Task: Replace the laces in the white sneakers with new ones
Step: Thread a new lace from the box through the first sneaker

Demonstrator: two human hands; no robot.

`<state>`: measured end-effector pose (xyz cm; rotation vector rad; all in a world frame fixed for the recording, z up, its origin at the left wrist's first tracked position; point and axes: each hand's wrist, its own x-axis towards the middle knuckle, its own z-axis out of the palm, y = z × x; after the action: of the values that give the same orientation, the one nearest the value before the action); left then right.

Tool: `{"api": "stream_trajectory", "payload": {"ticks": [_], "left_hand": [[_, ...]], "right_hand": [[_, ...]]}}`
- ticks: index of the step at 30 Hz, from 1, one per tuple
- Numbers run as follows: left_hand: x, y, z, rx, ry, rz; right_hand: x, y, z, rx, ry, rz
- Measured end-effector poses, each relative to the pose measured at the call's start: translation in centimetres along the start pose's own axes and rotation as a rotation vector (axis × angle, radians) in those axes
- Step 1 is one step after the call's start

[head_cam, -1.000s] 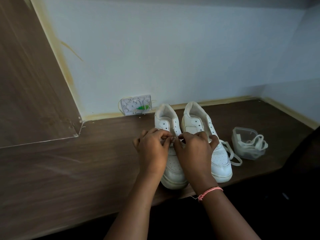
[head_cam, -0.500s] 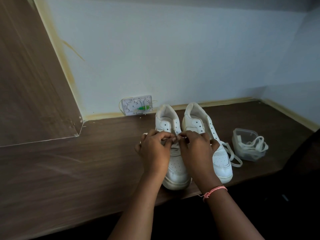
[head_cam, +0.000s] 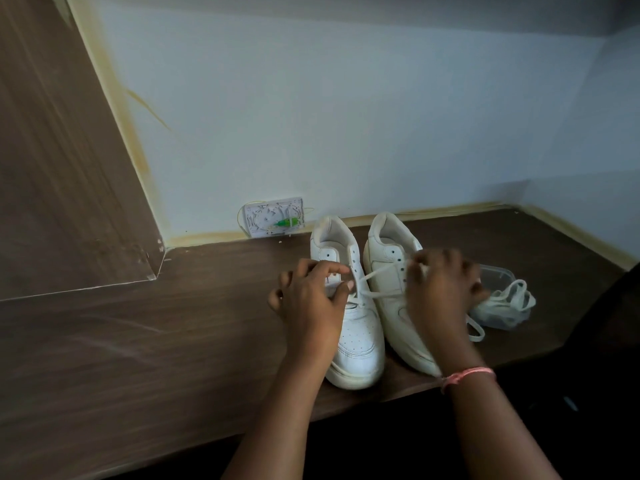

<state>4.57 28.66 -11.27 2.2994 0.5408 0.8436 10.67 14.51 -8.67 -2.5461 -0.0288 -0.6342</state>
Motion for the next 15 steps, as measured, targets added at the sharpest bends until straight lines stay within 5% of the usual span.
{"api": "stream_trajectory", "payload": {"ticks": [3, 6, 12, 15], "left_hand": [[0.3, -0.3, -0.3, -0.016, 0.019, 0.004], [1.0, -0.7, -0.7, -0.039, 0.044, -0.013], [2.0, -1.1, -1.9, 0.076, -0.142, 0.077], [2.0, -1.2, -2.0, 0.108, -0.197, 0.088]], "right_hand": [[2.3, 3.5, -2.6, -0.05, 0.119, 0.251], [2.3, 5.2, -3.1, -0.083, 0.127, 0.306], [-0.5, 0.6, -0.3, -0.003, 0.038, -0.271], [-2.2, -1.0, 1.7, -0.017, -0.079, -0.376]]}}
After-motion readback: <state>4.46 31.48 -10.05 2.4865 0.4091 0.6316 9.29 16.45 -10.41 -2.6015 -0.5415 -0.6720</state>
